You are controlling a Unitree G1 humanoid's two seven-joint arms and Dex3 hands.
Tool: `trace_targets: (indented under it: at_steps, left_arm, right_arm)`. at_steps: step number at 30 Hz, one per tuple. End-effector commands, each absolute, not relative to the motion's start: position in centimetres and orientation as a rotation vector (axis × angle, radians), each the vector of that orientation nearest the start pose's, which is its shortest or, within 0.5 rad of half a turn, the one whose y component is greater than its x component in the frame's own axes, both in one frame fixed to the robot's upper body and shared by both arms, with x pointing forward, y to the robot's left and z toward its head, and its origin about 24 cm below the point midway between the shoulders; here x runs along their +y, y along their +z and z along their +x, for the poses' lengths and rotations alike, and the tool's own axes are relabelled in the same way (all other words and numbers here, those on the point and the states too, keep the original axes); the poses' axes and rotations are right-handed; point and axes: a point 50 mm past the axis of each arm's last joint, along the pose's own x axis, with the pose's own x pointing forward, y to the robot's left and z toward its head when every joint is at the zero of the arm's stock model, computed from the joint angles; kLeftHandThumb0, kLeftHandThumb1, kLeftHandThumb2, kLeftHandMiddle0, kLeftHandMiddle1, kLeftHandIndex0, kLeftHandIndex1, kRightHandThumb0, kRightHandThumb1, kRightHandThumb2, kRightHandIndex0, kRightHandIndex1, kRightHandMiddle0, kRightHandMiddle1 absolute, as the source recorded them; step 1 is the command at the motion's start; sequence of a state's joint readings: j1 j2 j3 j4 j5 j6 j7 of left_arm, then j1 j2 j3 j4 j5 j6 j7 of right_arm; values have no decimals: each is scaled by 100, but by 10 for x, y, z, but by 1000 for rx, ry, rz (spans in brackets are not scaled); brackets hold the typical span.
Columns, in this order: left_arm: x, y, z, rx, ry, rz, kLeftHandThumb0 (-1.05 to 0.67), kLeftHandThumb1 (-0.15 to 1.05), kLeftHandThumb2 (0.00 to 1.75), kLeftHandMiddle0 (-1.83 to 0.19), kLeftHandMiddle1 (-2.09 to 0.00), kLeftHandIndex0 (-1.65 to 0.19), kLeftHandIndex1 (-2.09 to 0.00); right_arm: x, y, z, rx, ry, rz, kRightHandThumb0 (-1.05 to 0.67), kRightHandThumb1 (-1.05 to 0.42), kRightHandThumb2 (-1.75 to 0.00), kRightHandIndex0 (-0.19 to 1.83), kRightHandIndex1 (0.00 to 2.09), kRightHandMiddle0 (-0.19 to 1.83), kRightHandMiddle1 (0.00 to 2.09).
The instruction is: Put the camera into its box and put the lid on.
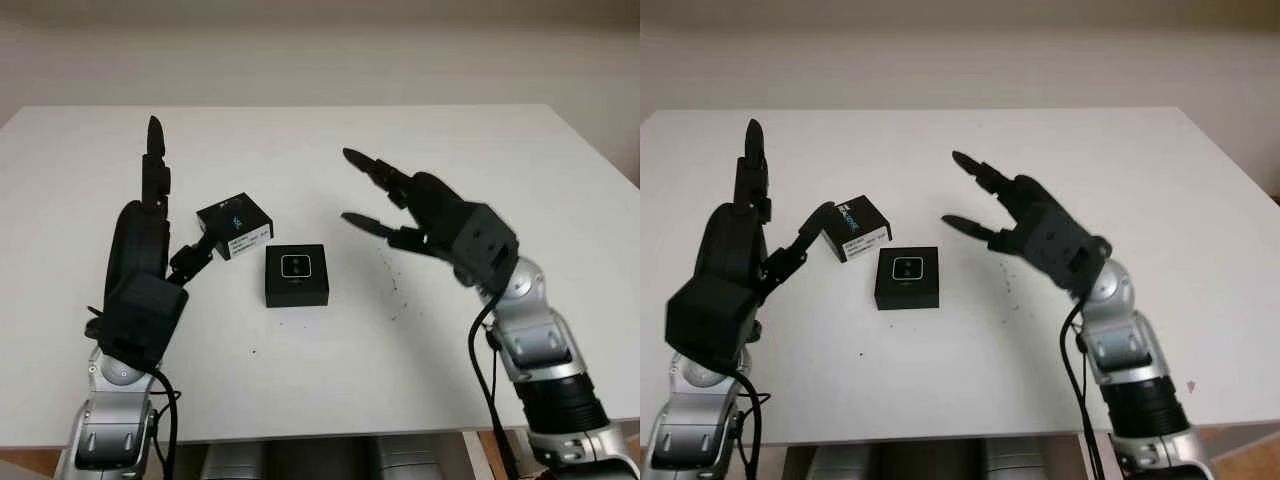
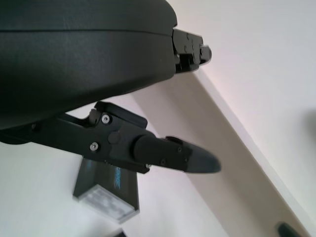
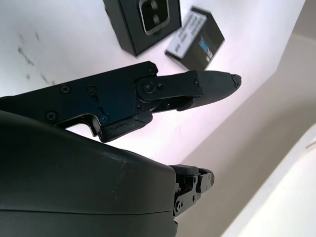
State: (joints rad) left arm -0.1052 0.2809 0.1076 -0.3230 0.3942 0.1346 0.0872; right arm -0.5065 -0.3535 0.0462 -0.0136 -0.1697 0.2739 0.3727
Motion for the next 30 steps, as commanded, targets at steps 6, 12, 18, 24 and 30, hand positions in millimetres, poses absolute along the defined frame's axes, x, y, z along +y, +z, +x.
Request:
trace_targets:
  at_steps: [6,12,18,24,30]
  left_arm:
    - [231,178,276,-307,275,935,-47,97,5,-43,-16,-30,-23]
    - [242,183,294,-115,140,1074,-63,95,5,-4,-2,-8,-9]
    - [247,187,315,-2,63,1187,-77,96,6,2,-3,0,-4]
    - [244,183,333,136,-3,1212,-86,99,6,11,-2,9,-1]
    - [240,174,346,124,-25,1264,-91,101,6,17,-4,17,-2]
  right_arm:
    - [-172,186,342,-204,298,-571,-73,-105,-29,4,5,14,7]
    - [-179,190,353,-190,276,-564,-72,-105,-30,4,5,13,7]
    - [-182,194,360,-185,240,-571,-74,-105,-29,4,5,11,5]
    - [-185,194,363,-180,220,-545,-77,-105,-29,1,4,10,5]
    - [-184,191,363,-185,206,-543,-76,-105,-28,3,5,10,5]
